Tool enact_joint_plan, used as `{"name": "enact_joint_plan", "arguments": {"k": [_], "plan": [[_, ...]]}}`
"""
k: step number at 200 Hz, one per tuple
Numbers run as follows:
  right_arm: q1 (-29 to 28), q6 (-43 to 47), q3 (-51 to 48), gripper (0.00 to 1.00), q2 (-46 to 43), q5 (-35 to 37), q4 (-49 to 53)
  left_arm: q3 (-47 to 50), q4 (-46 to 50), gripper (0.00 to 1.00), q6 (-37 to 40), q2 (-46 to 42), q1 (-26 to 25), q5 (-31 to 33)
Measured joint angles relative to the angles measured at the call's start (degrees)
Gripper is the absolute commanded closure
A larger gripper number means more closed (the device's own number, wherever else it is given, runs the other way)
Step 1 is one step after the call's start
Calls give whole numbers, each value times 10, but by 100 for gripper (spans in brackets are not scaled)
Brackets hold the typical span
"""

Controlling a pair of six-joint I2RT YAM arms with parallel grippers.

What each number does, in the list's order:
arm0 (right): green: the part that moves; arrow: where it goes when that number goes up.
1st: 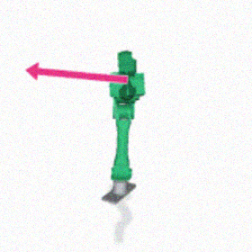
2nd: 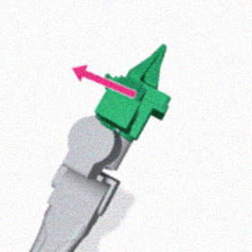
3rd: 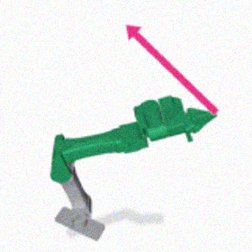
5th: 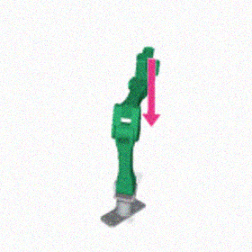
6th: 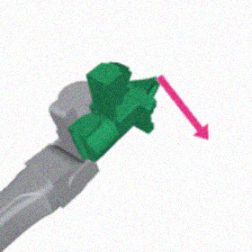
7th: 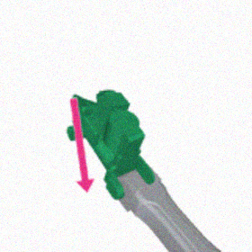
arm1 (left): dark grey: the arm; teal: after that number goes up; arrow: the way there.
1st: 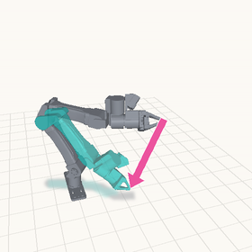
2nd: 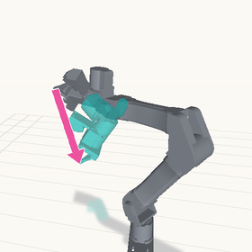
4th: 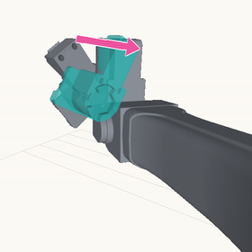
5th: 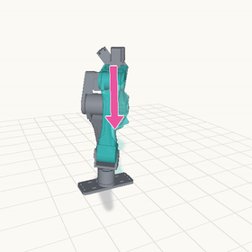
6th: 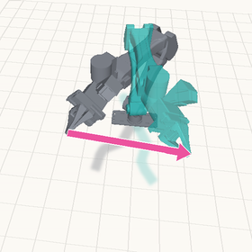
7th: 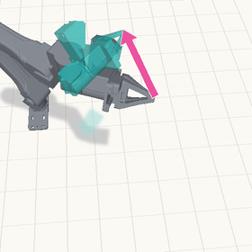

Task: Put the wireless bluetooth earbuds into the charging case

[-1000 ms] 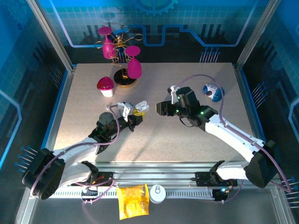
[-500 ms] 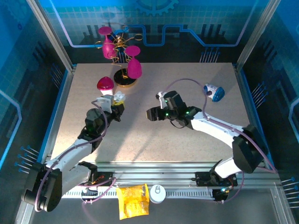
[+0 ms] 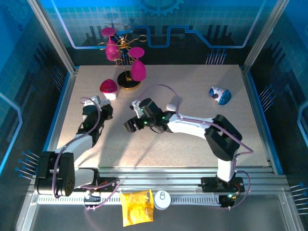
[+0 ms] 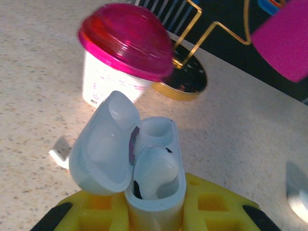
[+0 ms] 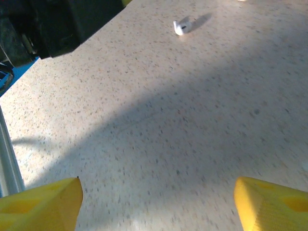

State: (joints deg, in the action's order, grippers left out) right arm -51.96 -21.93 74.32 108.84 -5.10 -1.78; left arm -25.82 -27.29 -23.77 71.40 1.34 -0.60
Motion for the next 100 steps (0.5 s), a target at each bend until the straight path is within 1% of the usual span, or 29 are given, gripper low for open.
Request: {"name": "enact_joint_plan", "arguments": {"k": [23,49,86,100], "plan": [[-11,-1,62,18,77,1,-21,-31,16,86,-23,25,31,2],[-23,-17,138,20,160,2,-39,-82,29,88,-49,93,66,-2],[-27,-43,237,21,253,6,-55,-131,43,89,-77,184,83,-9],[-27,-53,259,22,276,8,-58,-157,57,90,-90,218,89,-19]]}}
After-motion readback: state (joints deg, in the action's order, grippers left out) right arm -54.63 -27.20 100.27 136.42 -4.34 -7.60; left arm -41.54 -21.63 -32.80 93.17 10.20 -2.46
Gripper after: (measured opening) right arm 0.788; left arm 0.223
